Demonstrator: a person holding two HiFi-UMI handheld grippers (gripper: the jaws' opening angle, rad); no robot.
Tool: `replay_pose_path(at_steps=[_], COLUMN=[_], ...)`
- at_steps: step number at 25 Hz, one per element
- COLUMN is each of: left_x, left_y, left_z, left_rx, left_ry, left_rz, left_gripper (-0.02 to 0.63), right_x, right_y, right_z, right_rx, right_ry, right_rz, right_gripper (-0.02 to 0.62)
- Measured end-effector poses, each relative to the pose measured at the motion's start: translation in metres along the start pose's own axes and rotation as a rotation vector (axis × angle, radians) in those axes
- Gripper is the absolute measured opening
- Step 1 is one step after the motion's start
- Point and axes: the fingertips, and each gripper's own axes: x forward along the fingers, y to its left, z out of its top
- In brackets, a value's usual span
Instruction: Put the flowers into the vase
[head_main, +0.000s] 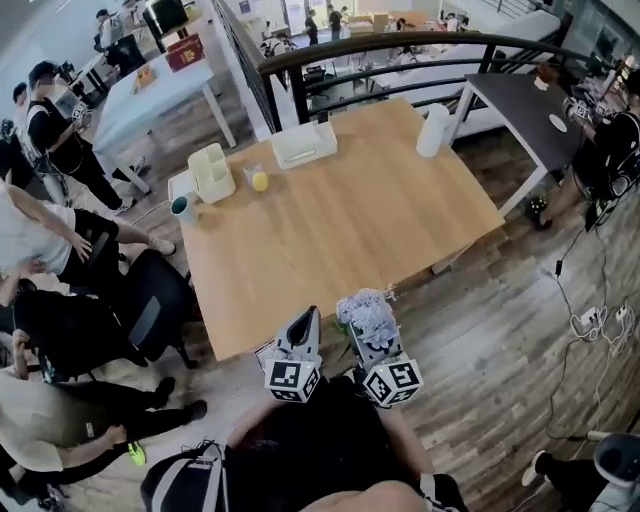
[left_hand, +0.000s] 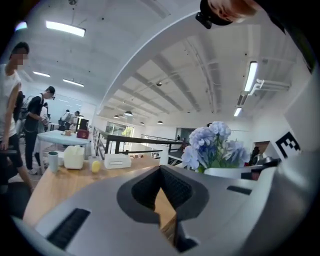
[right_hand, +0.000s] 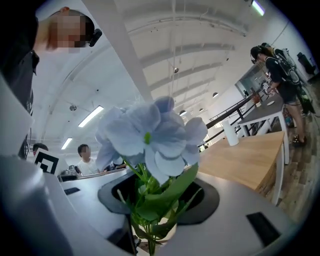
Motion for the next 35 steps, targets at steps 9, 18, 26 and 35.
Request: replay_pose_path(at_steps=[9, 18, 26, 35], left_x=[0.133, 0.291, 0.369, 0.311], left_y=[-0.092, -0.134, -0.088, -0.107], left_z=[-0.003, -0.003, 0.003, -0.003], left_rx=[0.012, -0.169, -0.229, -0.160], left_ry=[0.006, -0.037, -0.124, -0.139], left_rz=[-0.058, -0.043, 0.175, 0.769], left_gripper=[0.031, 0.031, 0.031, 0.031], right_x=[-0.015, 0.045, 0.119, 0.111], right_y=[-0.141, -0.262, -0.353, -0.415], right_z=[0.074, 0.138, 0.172, 0.163], right_rx=[-0.023, -0.146, -0.175, -0.060], right_ry=[-0.040, 0.089, 0.170, 0.361], right_rz=[-0.065, -0.042, 0.074, 0.420], right_gripper=[0.212, 0.212, 0.212, 0.212])
